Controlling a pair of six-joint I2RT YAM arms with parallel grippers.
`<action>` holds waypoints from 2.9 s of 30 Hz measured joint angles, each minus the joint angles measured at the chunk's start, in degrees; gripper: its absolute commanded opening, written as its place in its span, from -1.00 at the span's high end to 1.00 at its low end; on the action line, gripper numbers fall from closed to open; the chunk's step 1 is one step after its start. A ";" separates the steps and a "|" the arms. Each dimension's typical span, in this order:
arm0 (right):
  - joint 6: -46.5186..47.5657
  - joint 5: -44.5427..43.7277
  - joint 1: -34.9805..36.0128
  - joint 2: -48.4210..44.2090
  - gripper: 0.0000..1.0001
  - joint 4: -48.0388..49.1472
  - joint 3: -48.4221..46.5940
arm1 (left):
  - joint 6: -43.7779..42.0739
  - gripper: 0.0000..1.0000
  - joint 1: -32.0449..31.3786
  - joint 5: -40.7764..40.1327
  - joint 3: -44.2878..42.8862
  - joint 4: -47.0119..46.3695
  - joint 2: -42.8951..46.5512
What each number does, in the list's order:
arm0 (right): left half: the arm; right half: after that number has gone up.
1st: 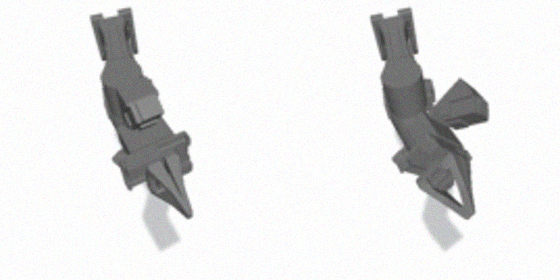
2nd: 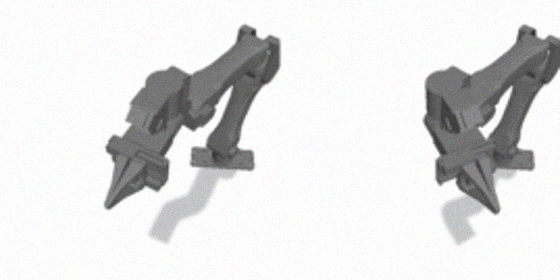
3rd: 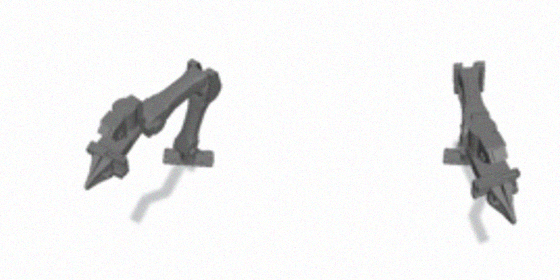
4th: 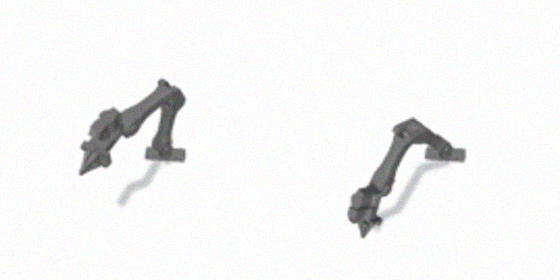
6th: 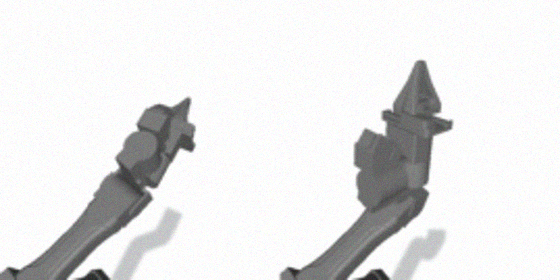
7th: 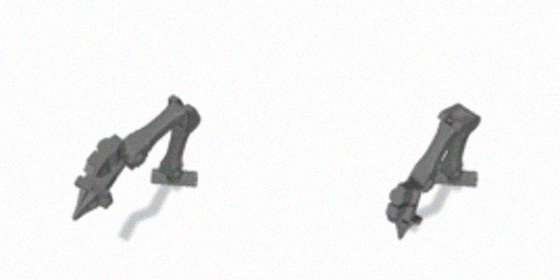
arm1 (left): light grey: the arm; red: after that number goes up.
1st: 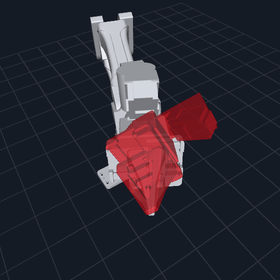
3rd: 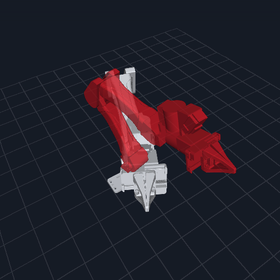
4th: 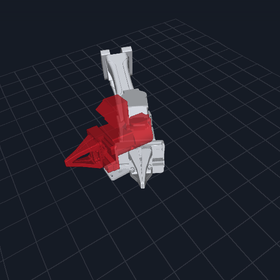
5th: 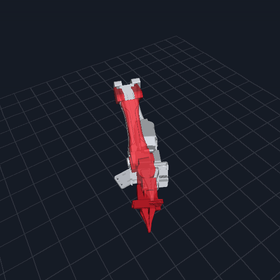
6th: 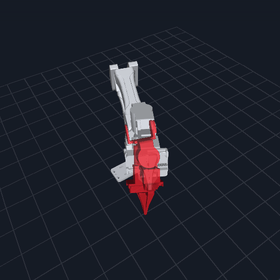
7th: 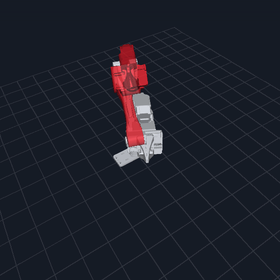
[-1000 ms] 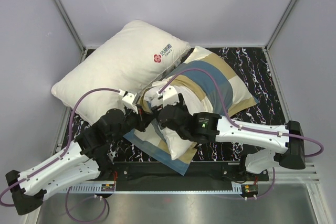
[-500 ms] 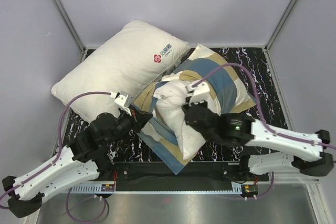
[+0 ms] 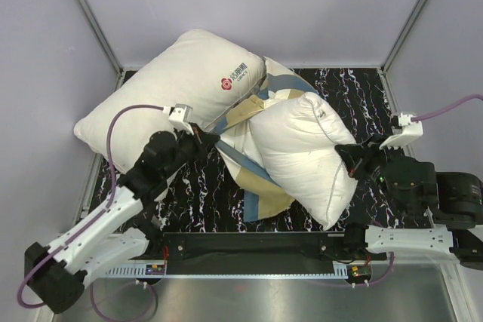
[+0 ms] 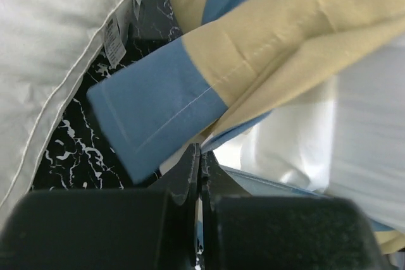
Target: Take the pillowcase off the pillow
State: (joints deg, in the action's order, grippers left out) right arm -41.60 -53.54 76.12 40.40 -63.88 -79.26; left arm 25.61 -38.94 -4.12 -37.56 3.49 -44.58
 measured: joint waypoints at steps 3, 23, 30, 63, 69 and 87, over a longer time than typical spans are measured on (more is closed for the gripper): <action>-1.64 -1.68 0.00 0.52 1.00 -3.26 -2.54 | 2.86 1.00 8.55 8.07 -0.20 -4.44 -6.99; 16.13 -4.37 -0.66 1.64 1.00 17.84 11.91 | 2.10 -0.95 12.79 14.32 -2.45 6.25 3.72; 19.96 1.33 -0.81 13.66 1.00 31.19 20.63 | 12.70 -0.98 12.50 16.24 -9.55 6.40 14.14; 21.14 14.88 -1.55 30.75 1.00 50.93 23.71 | 29.14 -0.98 -6.51 5.40 0.55 4.81 0.72; 22.58 13.92 -1.55 27.26 1.00 51.25 24.33 | 30.03 -0.98 -6.82 4.11 2.01 6.84 5.03; 23.85 15.08 -0.76 32.20 1.00 55.52 24.30 | 32.85 -0.98 -7.65 -1.03 3.02 5.84 1.38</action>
State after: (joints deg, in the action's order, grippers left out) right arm -17.76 -38.46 75.35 72.60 -8.36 -54.96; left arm 58.46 -46.59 -5.15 -34.54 9.32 -43.20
